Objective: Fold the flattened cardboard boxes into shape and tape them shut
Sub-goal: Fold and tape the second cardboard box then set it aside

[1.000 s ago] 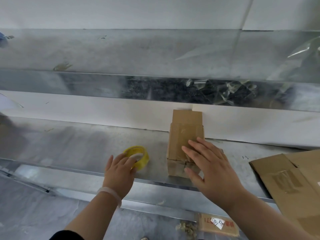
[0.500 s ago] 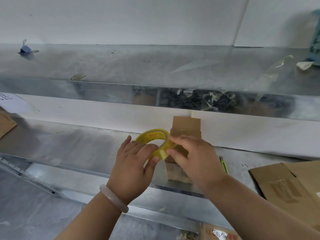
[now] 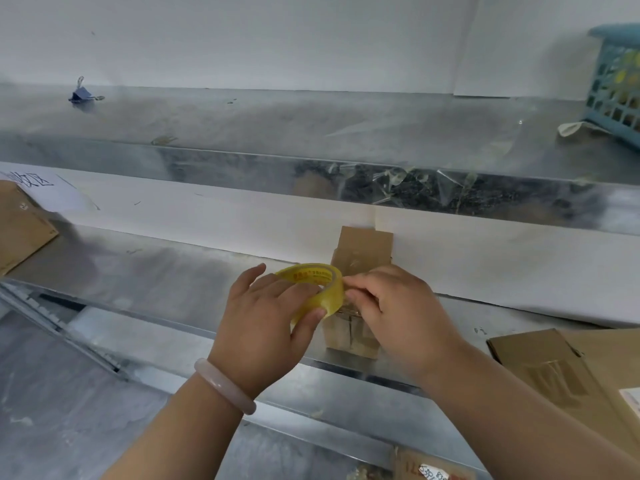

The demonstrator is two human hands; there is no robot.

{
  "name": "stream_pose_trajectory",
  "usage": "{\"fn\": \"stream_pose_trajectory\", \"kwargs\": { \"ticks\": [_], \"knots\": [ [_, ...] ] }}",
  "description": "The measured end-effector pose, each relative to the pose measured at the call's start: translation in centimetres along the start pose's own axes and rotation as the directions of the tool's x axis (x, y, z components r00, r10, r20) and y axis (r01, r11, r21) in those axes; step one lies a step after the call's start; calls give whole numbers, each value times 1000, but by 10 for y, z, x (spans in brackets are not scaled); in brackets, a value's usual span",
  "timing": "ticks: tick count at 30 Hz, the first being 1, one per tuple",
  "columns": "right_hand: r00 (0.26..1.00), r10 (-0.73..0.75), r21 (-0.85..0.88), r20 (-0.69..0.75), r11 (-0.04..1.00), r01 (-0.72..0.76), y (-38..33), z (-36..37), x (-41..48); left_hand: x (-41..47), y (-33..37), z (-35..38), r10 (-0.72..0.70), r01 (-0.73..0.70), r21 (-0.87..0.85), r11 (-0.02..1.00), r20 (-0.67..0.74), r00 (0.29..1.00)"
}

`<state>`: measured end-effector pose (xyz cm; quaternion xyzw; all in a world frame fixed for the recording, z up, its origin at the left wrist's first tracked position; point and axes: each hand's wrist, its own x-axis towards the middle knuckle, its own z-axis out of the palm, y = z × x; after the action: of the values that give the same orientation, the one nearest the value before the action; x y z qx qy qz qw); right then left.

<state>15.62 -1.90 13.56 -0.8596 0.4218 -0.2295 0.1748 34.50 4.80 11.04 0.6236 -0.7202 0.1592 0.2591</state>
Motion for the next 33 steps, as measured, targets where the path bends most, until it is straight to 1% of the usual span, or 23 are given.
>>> {"fn": "stream_pose_trajectory", "kwargs": {
  "ticks": [3, 7, 9, 12, 15, 17, 20, 22, 24, 25, 29, 31, 33],
  "knots": [
    [1000, 0, -2, 21, 1000, 0, -6, -5, -5, 6, -8, -7, -43, 40, 105, 994, 30, 999],
    [998, 57, 43, 9, 997, -57, -11, -11, -8, 12, -21, -13, -55, 48, 164, 985, 40, 998],
    [996, 92, 67, 15, 993, -93, -16, -11, -10, 17, -30, -14, -69, 55, 179, 982, 71, 995],
    [987, 159, 81, 12, 984, -159, -17, -11, -7, 23, -41, -12, -41, 31, 113, 993, 91, 995],
    [970, 242, 140, 30, 960, -244, -15, -15, -4, 23, -58, -6, 27, -15, -108, 994, 118, 993],
    [963, 253, 166, 94, 950, -265, -16, -15, -6, 20, -68, -4, 74, -55, -197, 979, 93, 993],
    [953, 254, 183, 164, 942, -283, -21, -12, -9, 21, -70, -2, 102, -90, -210, 974, 45, 994],
    [940, 300, 281, 162, 899, -335, -23, -12, -9, 23, -69, -1, 102, -90, -212, 973, 44, 994],
    [920, 352, 393, 173, 832, -392, -24, -14, -8, 24, -68, 2, 103, -89, -208, 974, 56, 993],
    [913, 366, 420, 179, 811, -407, -24, -15, -8, 25, -67, 3, 104, -90, -211, 973, 55, 993],
    [889, 440, 373, 123, 810, -453, -23, -11, -6, 26, -65, 6, 107, -92, -222, 971, 56, 993],
    [874, 475, 350, 104, 805, -479, -22, -9, -6, 26, -66, 6, 137, -118, -228, 966, 65, 989],
    [867, 490, 327, 89, 808, -490, -21, -10, -6, 22, -67, 6, 180, -151, -292, 944, 74, 981]
  ]
}}
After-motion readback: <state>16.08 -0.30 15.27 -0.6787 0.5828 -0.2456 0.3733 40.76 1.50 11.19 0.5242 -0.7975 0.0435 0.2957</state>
